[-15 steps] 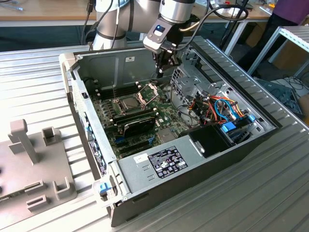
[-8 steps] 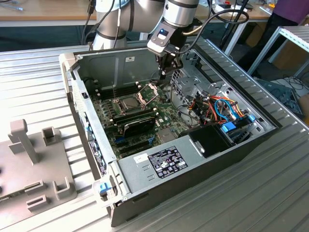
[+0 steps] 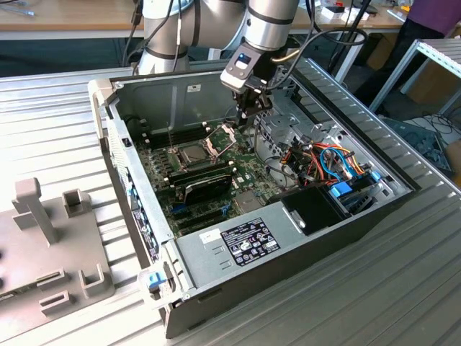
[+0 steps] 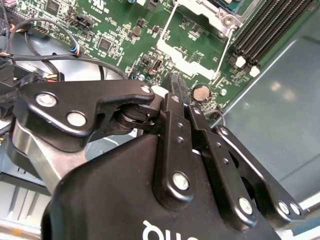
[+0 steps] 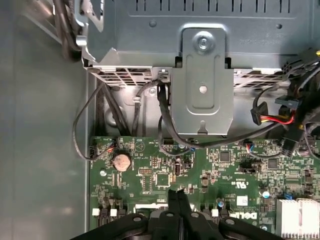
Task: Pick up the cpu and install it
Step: 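Close the cpu cover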
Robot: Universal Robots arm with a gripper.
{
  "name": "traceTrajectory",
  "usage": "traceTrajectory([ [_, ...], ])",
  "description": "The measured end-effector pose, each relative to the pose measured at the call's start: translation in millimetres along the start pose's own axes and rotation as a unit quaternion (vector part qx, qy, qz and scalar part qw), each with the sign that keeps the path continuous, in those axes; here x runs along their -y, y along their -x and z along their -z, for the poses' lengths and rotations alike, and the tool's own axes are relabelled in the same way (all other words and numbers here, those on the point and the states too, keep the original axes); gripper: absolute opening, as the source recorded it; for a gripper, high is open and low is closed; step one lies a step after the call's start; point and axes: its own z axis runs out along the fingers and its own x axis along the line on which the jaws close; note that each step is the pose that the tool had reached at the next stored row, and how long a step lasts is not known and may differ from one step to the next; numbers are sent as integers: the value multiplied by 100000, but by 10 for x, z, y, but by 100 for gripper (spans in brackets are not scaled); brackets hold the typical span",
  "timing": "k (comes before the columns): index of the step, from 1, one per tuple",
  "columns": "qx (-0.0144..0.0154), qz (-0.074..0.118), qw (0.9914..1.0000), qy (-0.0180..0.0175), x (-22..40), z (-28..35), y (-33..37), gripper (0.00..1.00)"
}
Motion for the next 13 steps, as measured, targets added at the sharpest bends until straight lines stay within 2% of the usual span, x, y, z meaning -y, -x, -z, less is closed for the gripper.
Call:
traceTrajectory([
  [9,14,0,100000,-22,-68,-149,-4,11],
  [13,9,-1,100000,-37,-79,-217,-6,11],
])
